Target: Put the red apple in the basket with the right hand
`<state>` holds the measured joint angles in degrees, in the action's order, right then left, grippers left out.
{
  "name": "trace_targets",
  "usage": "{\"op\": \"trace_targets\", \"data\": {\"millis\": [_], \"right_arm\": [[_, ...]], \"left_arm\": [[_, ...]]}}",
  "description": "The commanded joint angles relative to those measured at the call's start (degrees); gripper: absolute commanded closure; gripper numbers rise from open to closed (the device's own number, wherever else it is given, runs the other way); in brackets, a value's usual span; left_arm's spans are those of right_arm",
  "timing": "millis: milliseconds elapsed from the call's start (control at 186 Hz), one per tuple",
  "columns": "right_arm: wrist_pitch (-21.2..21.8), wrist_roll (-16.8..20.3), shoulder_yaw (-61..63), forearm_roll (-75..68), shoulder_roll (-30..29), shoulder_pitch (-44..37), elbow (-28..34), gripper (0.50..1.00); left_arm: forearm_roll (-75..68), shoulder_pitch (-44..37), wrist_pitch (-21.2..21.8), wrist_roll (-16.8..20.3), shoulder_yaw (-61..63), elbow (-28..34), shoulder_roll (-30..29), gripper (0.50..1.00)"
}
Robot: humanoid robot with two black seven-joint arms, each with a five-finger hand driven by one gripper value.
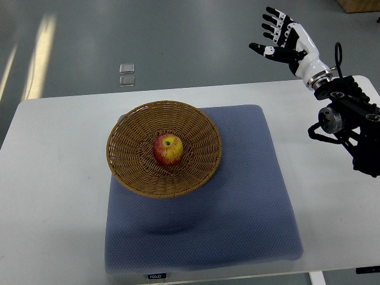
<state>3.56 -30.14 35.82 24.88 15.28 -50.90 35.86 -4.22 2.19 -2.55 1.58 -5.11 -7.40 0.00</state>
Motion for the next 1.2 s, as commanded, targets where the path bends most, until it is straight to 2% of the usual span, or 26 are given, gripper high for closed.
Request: {"op": "trace_targets", "data": {"millis": [0, 274, 430, 656, 1194], "right_arm": [[0.0, -0.1, 0.0, -3.8, -0.3, 1.5, -0.1, 0.587], [0.8, 0.2, -0.1, -16.9, -1.8, 4.1, 0.0, 0.587], [3.2, 0.4, -0.1, -23.6, -2.5, 4.9, 0.1, 0.587], [3.8, 1.1, -0.2, -23.8, -3.9, 6.3, 0.3, 0.585], [3.4, 0.0, 0.0, -23.4, -6.3, 8.0, 0.3, 0.579]], "left_arm": [[0.0, 0.0, 0.0, 0.0, 0.0, -0.1, 0.0, 0.500], [0.0, 0.0, 0.0, 0.0, 0.0, 0.0, 0.0, 0.500], [0.0, 0.0, 0.0, 0.0, 0.0, -0.1, 0.0, 0.500], [0.0, 0.0, 0.0, 0.0, -0.1, 0.0, 0.0, 0.500], [0.0, 0.0, 0.0, 0.0, 0.0, 0.0, 0.0, 0.500]]}}
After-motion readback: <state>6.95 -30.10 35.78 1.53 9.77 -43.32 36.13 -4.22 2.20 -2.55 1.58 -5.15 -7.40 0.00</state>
